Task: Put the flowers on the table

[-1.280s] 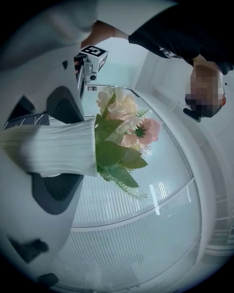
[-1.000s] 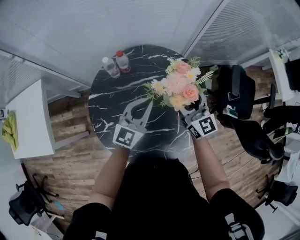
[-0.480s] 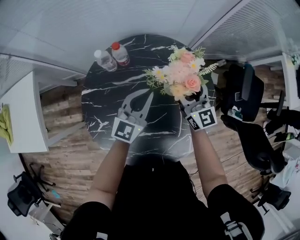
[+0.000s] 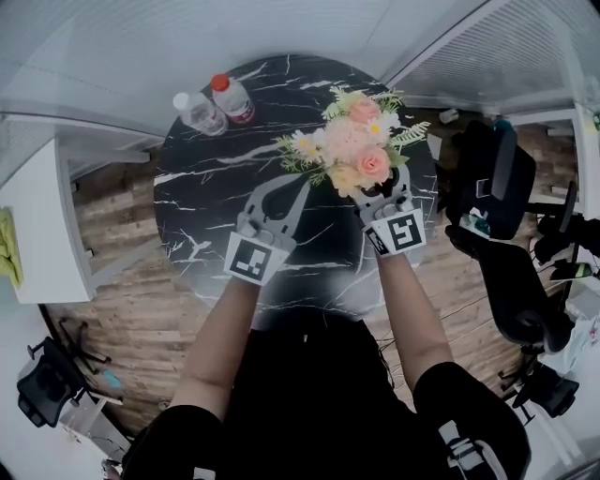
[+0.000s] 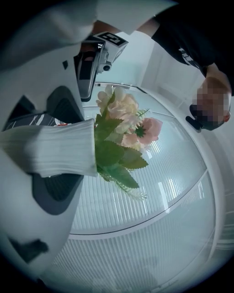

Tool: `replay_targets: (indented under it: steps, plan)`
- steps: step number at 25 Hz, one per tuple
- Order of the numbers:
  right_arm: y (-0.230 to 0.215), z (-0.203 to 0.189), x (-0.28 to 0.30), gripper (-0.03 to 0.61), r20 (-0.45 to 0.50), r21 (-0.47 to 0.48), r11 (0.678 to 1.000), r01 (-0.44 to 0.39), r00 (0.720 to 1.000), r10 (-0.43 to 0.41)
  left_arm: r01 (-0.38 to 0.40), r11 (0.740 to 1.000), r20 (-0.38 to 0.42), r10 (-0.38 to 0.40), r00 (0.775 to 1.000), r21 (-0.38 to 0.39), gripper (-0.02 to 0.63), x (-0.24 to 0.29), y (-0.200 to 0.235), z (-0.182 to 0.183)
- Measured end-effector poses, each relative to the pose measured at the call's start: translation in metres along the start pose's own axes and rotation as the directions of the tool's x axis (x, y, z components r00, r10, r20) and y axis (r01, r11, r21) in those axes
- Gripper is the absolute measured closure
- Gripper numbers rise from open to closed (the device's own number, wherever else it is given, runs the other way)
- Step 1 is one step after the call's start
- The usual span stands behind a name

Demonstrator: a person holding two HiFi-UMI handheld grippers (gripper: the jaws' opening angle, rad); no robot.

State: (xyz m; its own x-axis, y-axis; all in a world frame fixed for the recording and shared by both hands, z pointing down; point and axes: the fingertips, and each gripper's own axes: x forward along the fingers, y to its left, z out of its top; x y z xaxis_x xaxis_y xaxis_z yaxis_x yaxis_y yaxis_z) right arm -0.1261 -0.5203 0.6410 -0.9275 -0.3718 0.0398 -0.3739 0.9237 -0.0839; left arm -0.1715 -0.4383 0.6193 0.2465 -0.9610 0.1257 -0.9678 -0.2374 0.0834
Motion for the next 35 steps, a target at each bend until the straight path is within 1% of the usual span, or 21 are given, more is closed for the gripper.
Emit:
replay_targets:
  steps: [2, 4, 7, 9, 11, 13, 16, 19, 23, 24, 25, 27, 28, 30, 32, 35]
  plan:
    - [0.003, 0.000, 0.001, 0.233, -0.003, -0.019, 1.000, -0.008, 1.000, 0.008, -0.005, 1.000, 0.004, 0.005, 1.000, -0.003, 0.601, 0.001, 0.001, -0.002]
    - [0.004, -0.002, -0.002, 0.232, -0.017, -0.015, 1.000, -0.008, 1.000, 0.007, -0.012, 1.000, 0.013, 0.012, 1.000, -0.006, 0.601, 0.000, 0.002, -0.002]
    - [0.006, -0.008, -0.009, 0.232, -0.056, 0.011, 1.000, -0.015, 0.998, 0.015, -0.016, 1.000, -0.022, 0.016, 1.000, -0.024, 0.601, -0.005, -0.001, -0.010]
    - [0.003, -0.009, -0.010, 0.232, -0.076, 0.004, 1.000, -0.019, 0.997, 0.019, -0.015, 1.000, -0.027, 0.015, 1.000, -0.006, 0.601, -0.004, 0.000, -0.010]
    - [0.002, -0.007, -0.021, 0.232, -0.091, 0.004, 1.000, -0.006, 0.996, 0.006, -0.007, 1.000, -0.022, 0.008, 1.000, 0.007, 0.601, -0.008, -0.005, -0.007]
    - [-0.001, -0.004, -0.039, 0.232, -0.100, 0.018, 1.000, 0.024, 0.995, -0.022, 0.007, 1.000, -0.043, -0.007, 0.999, -0.004, 0.600, -0.015, -0.013, -0.005]
    - [0.002, 0.014, -0.062, 0.232, -0.099, 0.033, 0.998, 0.058, 0.994, -0.054, 0.039, 0.999, -0.078, -0.037, 0.996, 0.023, 0.601, -0.026, -0.021, 0.007]
    - [0.021, 0.035, -0.088, 0.232, -0.107, 0.043, 0.997, 0.059, 0.993, -0.054, 0.059, 0.998, -0.082, -0.056, 0.995, 0.037, 0.600, -0.040, -0.031, 0.025]
    - [0.064, 0.072, -0.107, 0.238, -0.077, 0.091, 0.996, 0.000, 0.997, 0.007, 0.110, 0.993, -0.068, -0.112, 0.991, -0.030, 0.600, -0.057, -0.043, 0.054]
    - [0.075, 0.082, -0.110, 0.255, -0.071, 0.093, 0.996, -0.013, 0.997, 0.020, 0.125, 0.992, -0.059, -0.126, 0.990, -0.030, 0.600, -0.060, -0.047, 0.064]
    - [0.085, 0.092, -0.114, 0.295, -0.069, 0.095, 0.995, -0.024, 0.997, 0.031, 0.139, 0.990, -0.051, -0.140, 0.989, -0.023, 0.600, -0.064, -0.052, 0.073]
    - [0.105, 0.113, -0.120, 0.416, -0.068, 0.098, 0.994, -0.045, 0.996, 0.052, 0.167, 0.986, -0.047, -0.167, 0.985, -0.001, 0.601, -0.073, -0.063, 0.090]
    - [0.114, 0.124, -0.122, 0.459, -0.065, 0.094, 0.994, -0.057, 0.996, 0.063, 0.180, 0.984, -0.045, -0.179, 0.983, 0.012, 0.601, -0.077, -0.068, 0.100]
    - [0.129, 0.148, -0.126, 0.519, -0.051, 0.074, 0.994, -0.075, 0.996, 0.079, 0.203, 0.979, -0.036, -0.202, 0.979, 0.034, 0.601, -0.084, -0.077, 0.120]
    - [0.140, 0.168, -0.129, 0.545, -0.035, 0.052, 0.995, -0.085, 0.996, 0.087, 0.226, 0.974, -0.030, -0.225, 0.974, 0.034, 0.601, -0.090, -0.085, 0.136]
    - [0.154, 0.186, -0.133, 0.555, -0.029, 0.034, 0.995, -0.090, 0.995, 0.091, 0.266, 0.964, -0.034, -0.266, 0.963, 0.009, 0.601, -0.103, -0.098, 0.148]
